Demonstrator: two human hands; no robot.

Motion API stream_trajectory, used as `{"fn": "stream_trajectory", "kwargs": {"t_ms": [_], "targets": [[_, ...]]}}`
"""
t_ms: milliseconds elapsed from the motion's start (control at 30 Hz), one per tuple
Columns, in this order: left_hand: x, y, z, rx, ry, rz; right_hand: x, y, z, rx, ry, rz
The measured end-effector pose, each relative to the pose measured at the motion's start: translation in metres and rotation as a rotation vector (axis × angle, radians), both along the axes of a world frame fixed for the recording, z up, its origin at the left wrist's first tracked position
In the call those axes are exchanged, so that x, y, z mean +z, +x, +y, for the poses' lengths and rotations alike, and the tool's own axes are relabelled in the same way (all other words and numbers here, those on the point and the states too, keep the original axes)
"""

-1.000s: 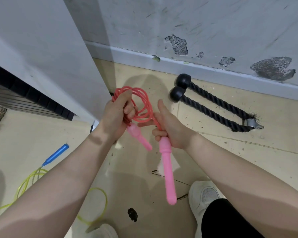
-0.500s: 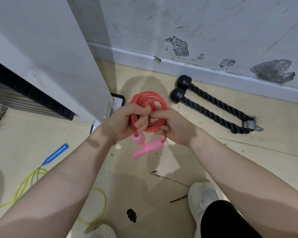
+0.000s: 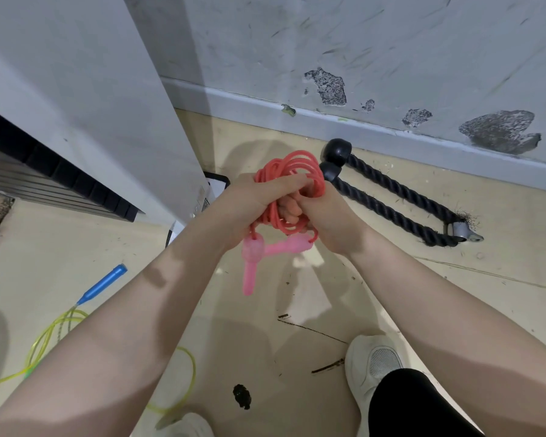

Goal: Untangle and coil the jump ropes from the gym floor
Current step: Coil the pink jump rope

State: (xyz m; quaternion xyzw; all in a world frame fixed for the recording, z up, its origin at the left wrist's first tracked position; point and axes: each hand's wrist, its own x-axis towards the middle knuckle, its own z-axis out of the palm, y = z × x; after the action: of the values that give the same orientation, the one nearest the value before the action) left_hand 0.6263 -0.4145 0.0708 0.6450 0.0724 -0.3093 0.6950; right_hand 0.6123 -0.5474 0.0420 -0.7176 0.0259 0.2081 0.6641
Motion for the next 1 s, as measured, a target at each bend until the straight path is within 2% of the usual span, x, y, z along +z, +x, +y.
{"fn": "stream_trajectory", "kwargs": {"t_ms": [67, 133, 167, 267, 300, 467, 600, 667, 767, 867, 933, 1000], "targets": [[0.000, 0.001, -0.002, -0.026, 0.136, -0.109, 0.006, 0.001, -0.003, 0.004, 0.003, -0.061], [0.001, 0.002, -0.001, -0.042, 0.141, -0.158, 0.012, 0.003, -0.007, -0.009, -0.054, -0.153], [0.001, 0.001, 0.003, -0.075, 0.059, -0.148, 0.015, 0.004, -0.008, -0.018, -0.107, -0.211], [-0.003, -0.001, 0.014, -0.114, -0.359, -0.016, 0.020, 0.003, -0.005, -0.051, -0.302, -0.302], [-0.004, 0.000, 0.014, -0.067, -0.369, 0.022, 0.019, 0.002, -0.002, -0.052, -0.333, -0.279], [-0.004, 0.010, -0.010, 0.170, -0.037, 0.125, 0.010, 0.003, 0.010, -0.175, -0.155, -0.003], [-0.007, 0.009, -0.012, 0.280, 0.111, -0.041, 0.014, 0.007, 0.007, -0.189, -0.156, -0.072], [-0.015, 0.009, 0.000, 0.259, -0.011, -0.134, 0.023, 0.010, -0.001, -0.204, -0.156, -0.165], [-0.022, 0.007, 0.019, 0.049, -0.338, -0.061, 0.038, 0.011, -0.005, -0.049, -0.229, -0.262], [-0.024, 0.006, 0.014, 0.036, -0.248, -0.101, 0.036, 0.014, -0.004, -0.190, -0.113, -0.126], [-0.019, 0.003, 0.003, 0.112, -0.133, -0.134, 0.028, 0.015, -0.002, -0.302, 0.104, 0.052], [-0.014, -0.001, -0.003, 0.204, -0.059, -0.176, 0.021, 0.012, 0.000, -0.265, 0.259, 0.168]]}}
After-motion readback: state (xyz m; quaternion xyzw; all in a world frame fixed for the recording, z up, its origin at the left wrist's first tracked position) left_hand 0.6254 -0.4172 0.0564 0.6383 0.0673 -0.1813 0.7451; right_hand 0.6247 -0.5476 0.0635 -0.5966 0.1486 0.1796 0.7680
